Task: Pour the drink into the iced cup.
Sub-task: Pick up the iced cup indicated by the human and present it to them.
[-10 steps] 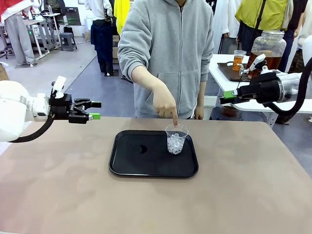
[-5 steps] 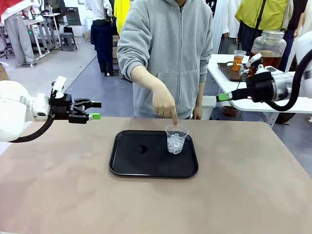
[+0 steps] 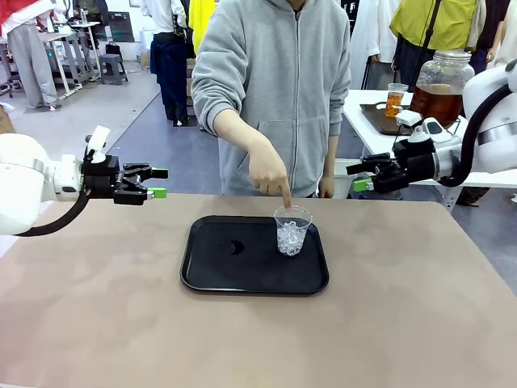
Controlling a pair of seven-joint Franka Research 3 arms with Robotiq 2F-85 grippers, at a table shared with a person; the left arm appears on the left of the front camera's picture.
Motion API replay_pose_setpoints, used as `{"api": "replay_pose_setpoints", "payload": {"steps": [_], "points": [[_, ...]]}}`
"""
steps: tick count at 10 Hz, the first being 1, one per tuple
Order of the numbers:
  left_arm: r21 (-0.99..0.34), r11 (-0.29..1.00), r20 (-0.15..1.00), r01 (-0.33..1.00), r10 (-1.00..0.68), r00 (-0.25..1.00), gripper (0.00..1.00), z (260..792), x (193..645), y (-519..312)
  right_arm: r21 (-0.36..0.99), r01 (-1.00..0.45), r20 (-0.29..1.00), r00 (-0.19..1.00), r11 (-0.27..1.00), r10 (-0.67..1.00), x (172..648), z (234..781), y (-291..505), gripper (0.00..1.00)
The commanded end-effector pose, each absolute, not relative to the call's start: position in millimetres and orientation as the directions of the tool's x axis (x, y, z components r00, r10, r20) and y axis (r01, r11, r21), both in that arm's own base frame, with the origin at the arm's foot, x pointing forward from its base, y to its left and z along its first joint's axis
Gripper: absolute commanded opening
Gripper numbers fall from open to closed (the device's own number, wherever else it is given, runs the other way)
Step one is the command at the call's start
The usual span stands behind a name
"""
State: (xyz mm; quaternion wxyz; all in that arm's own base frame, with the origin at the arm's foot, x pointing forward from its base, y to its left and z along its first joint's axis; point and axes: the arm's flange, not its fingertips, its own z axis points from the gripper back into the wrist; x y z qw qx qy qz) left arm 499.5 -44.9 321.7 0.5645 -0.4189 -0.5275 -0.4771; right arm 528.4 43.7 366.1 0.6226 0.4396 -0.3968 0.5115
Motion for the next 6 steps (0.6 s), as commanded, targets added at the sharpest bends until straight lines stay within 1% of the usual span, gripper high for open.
{"api": "replay_pose_setpoints", "payload": {"steps": [1, 4, 6], "points": [[0.028, 0.19, 0.996, 0.981, -0.094, -0.01, 1.0, 324, 500, -45, 0.083, -0.996, 0.966, 0.075, -0.024, 0.248, 537, 349, 38, 1.0], [0.028, 0.19, 0.996, 0.981, -0.094, -0.01, 1.0, 324, 500, -45, 0.071, -0.992, 0.975, 0.048, -0.1, 0.215, 548, 320, 35, 1.0], [0.028, 0.19, 0.996, 0.981, -0.094, -0.01, 1.0, 324, 500, -45, 0.085, -0.994, 0.98, 0.07, -0.074, 0.184, 549, 312, 34, 1.0]]}}
